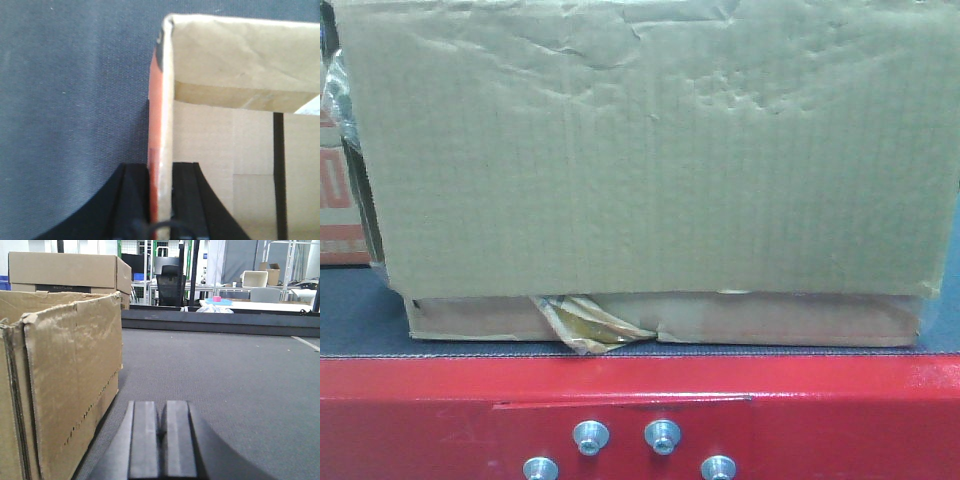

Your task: Stack two boxes on right shelf middle

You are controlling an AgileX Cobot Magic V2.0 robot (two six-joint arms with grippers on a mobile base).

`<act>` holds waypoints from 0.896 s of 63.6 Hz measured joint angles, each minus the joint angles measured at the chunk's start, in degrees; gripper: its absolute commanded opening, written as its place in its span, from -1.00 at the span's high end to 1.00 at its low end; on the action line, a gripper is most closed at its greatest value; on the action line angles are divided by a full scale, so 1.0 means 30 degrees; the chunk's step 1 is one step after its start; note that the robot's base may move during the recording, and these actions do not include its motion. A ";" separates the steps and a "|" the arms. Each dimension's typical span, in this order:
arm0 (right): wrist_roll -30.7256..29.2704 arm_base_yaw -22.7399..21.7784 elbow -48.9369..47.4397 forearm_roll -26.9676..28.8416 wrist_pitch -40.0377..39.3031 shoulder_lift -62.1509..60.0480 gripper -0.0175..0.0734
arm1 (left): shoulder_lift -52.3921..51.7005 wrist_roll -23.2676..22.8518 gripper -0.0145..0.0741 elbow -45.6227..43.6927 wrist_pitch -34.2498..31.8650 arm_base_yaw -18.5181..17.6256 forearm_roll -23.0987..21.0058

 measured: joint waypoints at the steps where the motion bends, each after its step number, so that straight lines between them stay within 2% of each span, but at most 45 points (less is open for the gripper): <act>1: 0.0000 0.0000 0.0000 0.0000 0.0000 0.0000 0.97 | -0.0069 0.0000 0.92 -0.0081 -0.0009 -0.0001 0.0028; 9: 0.0000 0.0000 0.0000 0.0000 0.0000 0.0000 0.97 | -0.0923 -0.1054 0.92 -0.1111 0.0121 0.0566 0.0476; 21: 0.0000 0.0000 0.0000 0.0000 0.0000 0.0000 0.97 | -0.2462 -0.4000 0.92 -0.4659 0.0929 0.1207 0.1533; 23: 0.0000 0.0000 0.0000 0.0000 0.0000 0.0000 0.97 | -0.2618 -0.4312 0.92 -0.5271 0.1279 0.1165 0.1620; 30: 0.0000 0.0000 0.0000 0.0000 0.0000 0.0000 0.97 | -0.2925 -0.6880 0.92 -0.8247 0.3012 0.0272 0.2268; 38: 0.0000 0.0000 0.0000 0.0000 0.0000 0.0000 0.97 | -0.2934 -0.8988 0.92 -1.0762 0.3966 -0.1834 0.3760; 47: 0.0000 0.0000 0.0000 0.0000 0.0000 0.0000 0.97 | -0.3011 -1.1485 0.92 -1.2441 0.4054 -0.5574 0.5462; 57: 0.0000 0.0000 0.0000 0.0000 0.0000 0.0000 0.97 | -0.2684 -1.3320 0.92 -1.2641 0.4178 -0.9932 0.6418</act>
